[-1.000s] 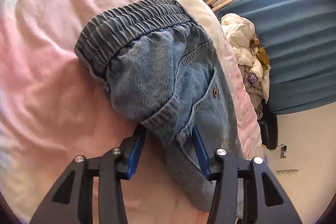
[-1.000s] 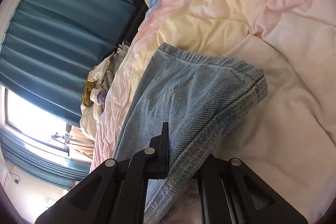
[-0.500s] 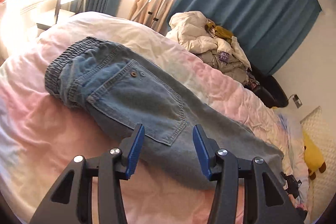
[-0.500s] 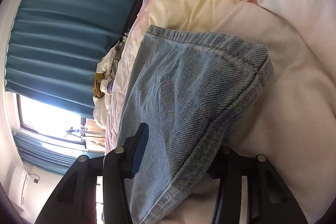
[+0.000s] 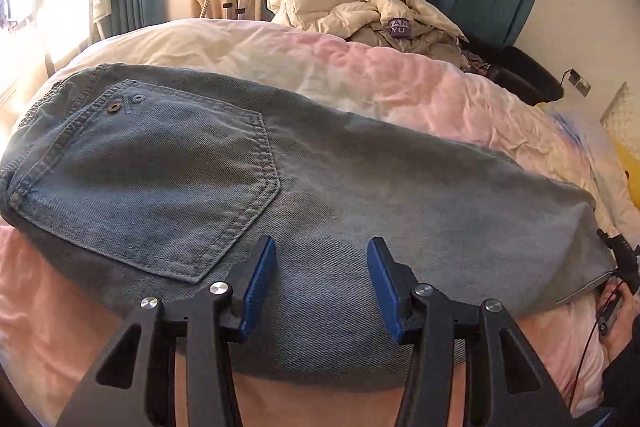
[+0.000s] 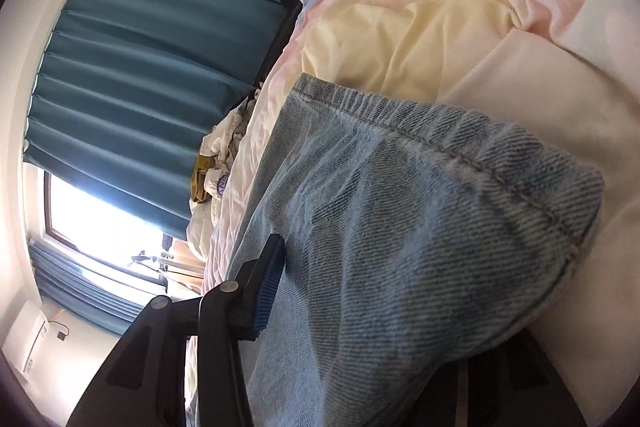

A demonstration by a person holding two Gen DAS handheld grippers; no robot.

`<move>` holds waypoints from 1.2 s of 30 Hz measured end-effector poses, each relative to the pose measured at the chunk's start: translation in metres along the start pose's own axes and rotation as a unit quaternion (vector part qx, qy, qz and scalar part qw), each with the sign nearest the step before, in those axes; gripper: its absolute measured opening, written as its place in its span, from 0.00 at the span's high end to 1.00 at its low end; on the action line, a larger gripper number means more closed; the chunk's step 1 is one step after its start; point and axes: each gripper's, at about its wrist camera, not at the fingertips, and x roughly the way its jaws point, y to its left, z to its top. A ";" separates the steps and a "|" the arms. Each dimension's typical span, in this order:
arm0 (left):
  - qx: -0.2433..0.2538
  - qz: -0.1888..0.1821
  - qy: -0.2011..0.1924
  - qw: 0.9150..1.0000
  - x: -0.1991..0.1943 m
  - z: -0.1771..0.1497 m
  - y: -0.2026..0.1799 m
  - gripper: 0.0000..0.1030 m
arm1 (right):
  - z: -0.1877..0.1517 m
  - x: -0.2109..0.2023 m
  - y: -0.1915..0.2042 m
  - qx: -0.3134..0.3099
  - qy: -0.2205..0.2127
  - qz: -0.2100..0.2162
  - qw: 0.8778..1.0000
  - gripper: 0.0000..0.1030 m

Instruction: Fold clothes

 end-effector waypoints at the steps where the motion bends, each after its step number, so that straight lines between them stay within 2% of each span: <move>1: 0.007 0.010 0.001 1.000 0.004 -0.002 -0.003 0.53 | 0.001 -0.001 -0.003 0.006 -0.003 0.005 1.000 0.63; 3: 0.017 0.018 0.003 1.000 0.008 -0.005 -0.006 0.53 | 0.003 -0.001 -0.007 0.018 -0.008 0.010 1.000 0.71; 7: 0.031 0.031 0.010 0.999 0.014 -0.007 -0.010 0.53 | 0.005 -0.001 -0.003 0.009 -0.012 -0.005 1.000 0.78; 9: 0.030 0.031 0.011 0.999 0.015 -0.007 -0.010 0.53 | 0.006 -0.005 0.006 -0.009 -0.021 -0.021 1.000 0.90; 14: 0.035 0.031 0.011 0.999 0.014 -0.007 -0.011 0.53 | 0.011 -0.021 0.045 -0.055 -0.050 -0.055 0.996 0.95; 19: 0.038 0.021 0.017 0.999 0.010 -0.004 -0.009 0.53 | 0.005 -0.030 0.114 -0.128 -0.059 -0.068 0.988 0.95; 26: 0.018 -0.016 -0.007 1.000 -0.010 0.009 0.004 0.53 | -0.037 -0.045 0.228 -0.257 -0.061 -0.094 0.960 0.95; 30: -0.004 -0.034 -0.024 0.999 -0.022 0.015 0.017 0.53 | -0.079 -0.041 0.287 -0.324 -0.064 -0.101 0.938 0.95; 36: -0.028 -0.048 -0.041 0.998 -0.033 0.021 0.034 0.53 | -0.153 -0.025 0.343 -0.388 -0.064 -0.109 0.913 0.95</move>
